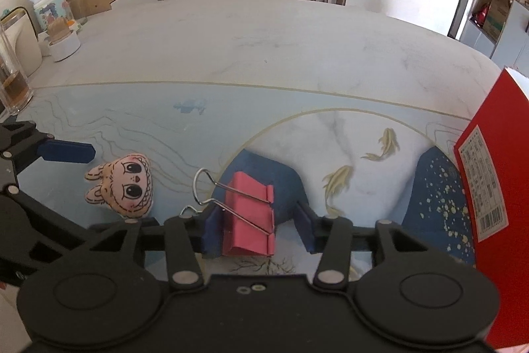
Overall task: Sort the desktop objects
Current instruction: 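Close the right gripper on the pink binder clip while the left gripper approaches the plush bunny, then close the left gripper on the plush bunny toy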
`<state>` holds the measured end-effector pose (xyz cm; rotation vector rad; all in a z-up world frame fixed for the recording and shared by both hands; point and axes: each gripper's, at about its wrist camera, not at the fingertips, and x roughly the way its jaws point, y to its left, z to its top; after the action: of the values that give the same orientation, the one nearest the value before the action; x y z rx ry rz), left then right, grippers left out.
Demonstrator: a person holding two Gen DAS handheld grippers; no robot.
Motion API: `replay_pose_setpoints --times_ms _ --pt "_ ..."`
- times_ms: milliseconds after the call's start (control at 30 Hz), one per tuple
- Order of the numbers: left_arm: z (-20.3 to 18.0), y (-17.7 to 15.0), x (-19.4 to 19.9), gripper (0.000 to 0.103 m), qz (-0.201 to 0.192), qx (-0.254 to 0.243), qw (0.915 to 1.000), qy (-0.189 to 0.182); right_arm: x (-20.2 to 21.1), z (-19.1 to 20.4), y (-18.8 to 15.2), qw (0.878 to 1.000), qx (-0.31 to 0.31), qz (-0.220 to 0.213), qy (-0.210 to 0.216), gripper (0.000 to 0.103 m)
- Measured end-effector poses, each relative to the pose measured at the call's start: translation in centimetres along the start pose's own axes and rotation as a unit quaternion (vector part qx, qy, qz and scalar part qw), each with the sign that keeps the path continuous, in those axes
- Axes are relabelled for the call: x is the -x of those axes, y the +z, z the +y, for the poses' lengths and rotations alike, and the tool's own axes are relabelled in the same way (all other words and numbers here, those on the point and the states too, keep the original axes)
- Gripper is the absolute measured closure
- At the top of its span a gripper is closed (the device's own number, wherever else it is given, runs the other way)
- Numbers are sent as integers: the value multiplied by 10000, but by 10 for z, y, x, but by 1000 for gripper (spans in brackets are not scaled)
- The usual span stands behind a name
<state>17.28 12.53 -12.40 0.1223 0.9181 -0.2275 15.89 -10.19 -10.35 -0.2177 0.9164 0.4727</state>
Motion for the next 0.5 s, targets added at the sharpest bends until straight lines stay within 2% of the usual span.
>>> replay_pose_setpoints --times_ms 100,333,467,500 --pt "-3 0 0 10 -36 -77 9999 -57 0 0 1 10000 -12 -8 6 55" --pt "-8 3 3 35 -140 -150 9998 -85 0 0 0 10000 56 -29 31 59" --pt "-12 3 5 49 -165 -222 9995 -120 1 3 2 9999 147 -1 68 70" --pt "-13 3 5 49 -159 -234 9995 -111 1 4 2 9998 164 10 66 71"
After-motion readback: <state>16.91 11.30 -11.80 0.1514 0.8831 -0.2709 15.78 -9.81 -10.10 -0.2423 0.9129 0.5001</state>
